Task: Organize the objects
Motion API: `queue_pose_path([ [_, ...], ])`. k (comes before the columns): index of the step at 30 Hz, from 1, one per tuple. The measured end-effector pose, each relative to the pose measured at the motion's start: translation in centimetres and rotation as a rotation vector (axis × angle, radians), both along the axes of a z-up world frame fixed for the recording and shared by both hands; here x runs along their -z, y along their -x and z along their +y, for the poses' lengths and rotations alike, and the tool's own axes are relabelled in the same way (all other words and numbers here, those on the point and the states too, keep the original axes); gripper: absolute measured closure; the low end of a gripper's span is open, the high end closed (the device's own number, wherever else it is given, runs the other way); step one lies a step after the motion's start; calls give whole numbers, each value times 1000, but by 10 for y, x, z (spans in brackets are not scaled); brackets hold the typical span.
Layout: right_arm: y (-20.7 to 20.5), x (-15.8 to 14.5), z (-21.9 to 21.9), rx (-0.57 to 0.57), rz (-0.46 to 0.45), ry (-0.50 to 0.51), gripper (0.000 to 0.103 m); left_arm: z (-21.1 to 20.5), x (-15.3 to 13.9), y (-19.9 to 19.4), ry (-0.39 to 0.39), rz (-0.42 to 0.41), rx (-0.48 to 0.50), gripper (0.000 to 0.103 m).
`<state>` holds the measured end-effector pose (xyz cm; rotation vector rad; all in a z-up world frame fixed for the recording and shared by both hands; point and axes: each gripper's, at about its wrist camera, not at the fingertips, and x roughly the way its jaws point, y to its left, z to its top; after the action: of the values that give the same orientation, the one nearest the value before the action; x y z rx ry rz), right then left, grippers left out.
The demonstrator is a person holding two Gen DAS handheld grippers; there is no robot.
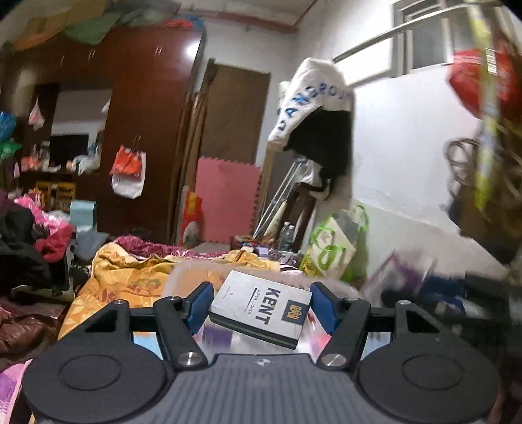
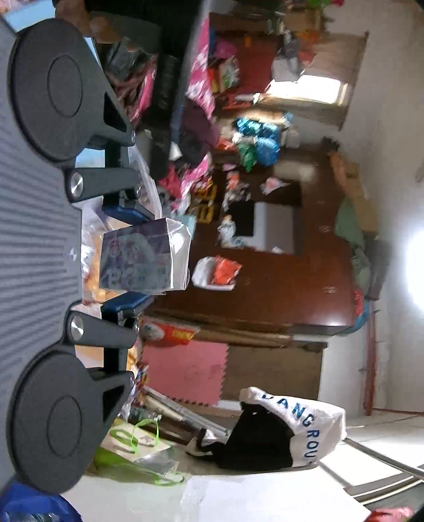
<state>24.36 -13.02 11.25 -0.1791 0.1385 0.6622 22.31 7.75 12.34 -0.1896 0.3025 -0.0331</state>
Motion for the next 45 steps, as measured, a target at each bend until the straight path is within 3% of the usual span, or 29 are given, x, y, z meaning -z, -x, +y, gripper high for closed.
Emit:
queue_pose_path([
  [3, -32, -1, 27, 16, 30, 65, 52, 5, -4, -46, -7, 60, -59, 34],
  [4, -41, 2, 34, 0, 40, 98, 50, 6, 0, -57, -16, 76, -72, 26],
  [5, -47, 7, 36, -1, 45, 117, 37, 7, 5, -68, -17, 98, -66, 21],
  [6, -54, 12, 38, 23, 43, 129, 14, 9, 11, -75, -6, 114, -52, 13],
  [7, -57, 17, 37, 47, 41, 130, 7, 13, 19, -79, 12, 126, -37, 12],
  [10, -56, 23, 17, 60, 52, 67, 6, 22, 32, -68, 19, 72, -75, 9],
  [12, -49, 19, 2, 47, 74, 12, 0, 25, 32, -55, 20, 26, -124, 4],
  [15, -32, 13, -12, 46, 97, 0, 0, 24, 26, -32, 15, -23, -99, 2],
  [19, -8, 8, -26, 123, 93, -62, 0, 6, 21, 3, -111, -67, -101, 1],
  [22, 15, 13, -38, 90, 17, -101, 0, -10, 25, 15, -186, -19, -146, 0],
  [26, 22, 11, -46, 49, 41, -100, 0, -12, 25, 10, -165, 40, -76, 0],
  [29, 18, 10, -52, 60, 56, -121, 0, -15, 26, 9, -169, 46, -105, 0],
  [38, 5, 32, -39, 182, 134, 12, 0, -35, 34, 17, -199, 86, -97, 0],
  [41, 4, 36, -42, 196, 153, -3, 0, -43, 38, 20, -238, 87, -97, 0],
  [45, 7, 37, -53, 173, 201, -62, 0, -47, 39, 20, -235, 94, -77, 0],
])
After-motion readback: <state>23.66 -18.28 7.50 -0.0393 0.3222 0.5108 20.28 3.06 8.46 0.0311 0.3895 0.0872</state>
